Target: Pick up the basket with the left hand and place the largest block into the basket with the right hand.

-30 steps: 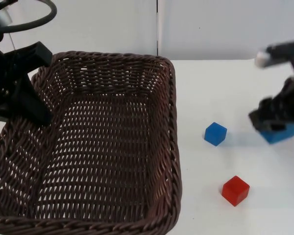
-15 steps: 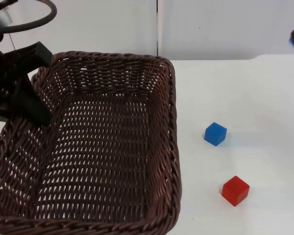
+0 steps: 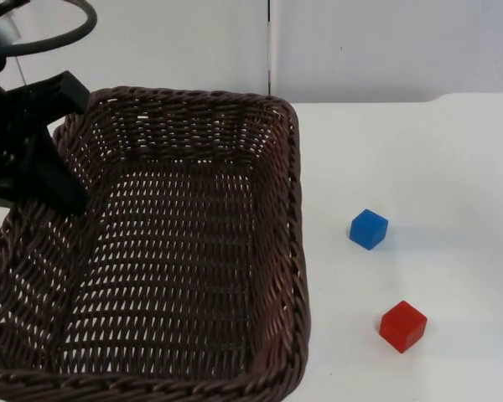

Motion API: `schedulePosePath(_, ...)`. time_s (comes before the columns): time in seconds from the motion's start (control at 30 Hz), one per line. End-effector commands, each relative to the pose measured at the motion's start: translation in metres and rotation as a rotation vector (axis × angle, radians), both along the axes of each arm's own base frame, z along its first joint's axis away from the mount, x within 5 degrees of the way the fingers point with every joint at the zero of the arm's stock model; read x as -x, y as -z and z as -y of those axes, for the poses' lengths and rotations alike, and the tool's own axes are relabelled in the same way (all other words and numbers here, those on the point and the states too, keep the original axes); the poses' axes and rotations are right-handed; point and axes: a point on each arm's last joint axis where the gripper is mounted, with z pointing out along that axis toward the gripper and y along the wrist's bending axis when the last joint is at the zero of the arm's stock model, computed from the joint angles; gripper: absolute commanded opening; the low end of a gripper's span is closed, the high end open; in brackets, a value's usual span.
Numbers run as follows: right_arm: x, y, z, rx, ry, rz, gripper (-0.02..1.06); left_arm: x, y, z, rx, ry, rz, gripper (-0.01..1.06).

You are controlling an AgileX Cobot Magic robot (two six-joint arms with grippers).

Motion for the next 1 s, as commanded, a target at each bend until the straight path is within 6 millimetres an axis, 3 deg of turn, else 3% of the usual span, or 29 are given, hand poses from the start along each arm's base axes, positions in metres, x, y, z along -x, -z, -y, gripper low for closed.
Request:
schedulePosePath(0.0, 0.001, -0.005, 0.000, -0.003, -0.001, 0.018, 0.00, 0.001, -0.005, -0.001, 0.017, -0.019, 0.019, 0.00)
schedulePosePath(0.3, 0.001, -0.005, 0.000, 0.013, -0.014, 0.023, 0.00, 0.001, -0.005, -0.001, 0.019, -0.020, 0.019, 0.00)
schedulePosePath(0.43, 0.004, -0.006, -0.011, 0.022, -0.075, 0.040, 0.00, 0.001, -0.005, -0.001, 0.017, -0.022, 0.022, 0.00)
schedulePosePath(0.6, 0.009, -0.007, -0.043, 0.057, -0.208, 0.043, 0.00, 0.001, -0.005, -0.001, 0.017, -0.022, 0.022, 0.00)
schedulePosePath(0.73, 0.004, -0.009, -0.086, 0.095, -0.321, -0.035, 0.00, 0.001, -0.005, -0.001, 0.017, -0.022, 0.022, 0.00)
schedulePosePath(0.77, 0.004, -0.009, -0.086, 0.095, -0.321, -0.035, 0.00, 0.001, -0.005, -0.001, 0.017, -0.022, 0.022, 0.00)
schedulePosePath(0.83, -0.001, -0.009, -0.117, 0.115, -0.386, -0.067, 0.00, 0.001, -0.005, -0.001, 0.019, -0.023, 0.022, 0.00)
schedulePosePath(0.9, -0.003, -0.011, -0.127, 0.117, -0.405, -0.067, 0.00, 0.001, -0.005, -0.001, 0.019, -0.023, 0.022, 0.00)
schedulePosePath(0.97, -0.007, -0.009, -0.151, 0.132, -0.450, -0.088, 0.00, 0.001, -0.005, -0.001, 0.019, -0.023, 0.022, 0.00)
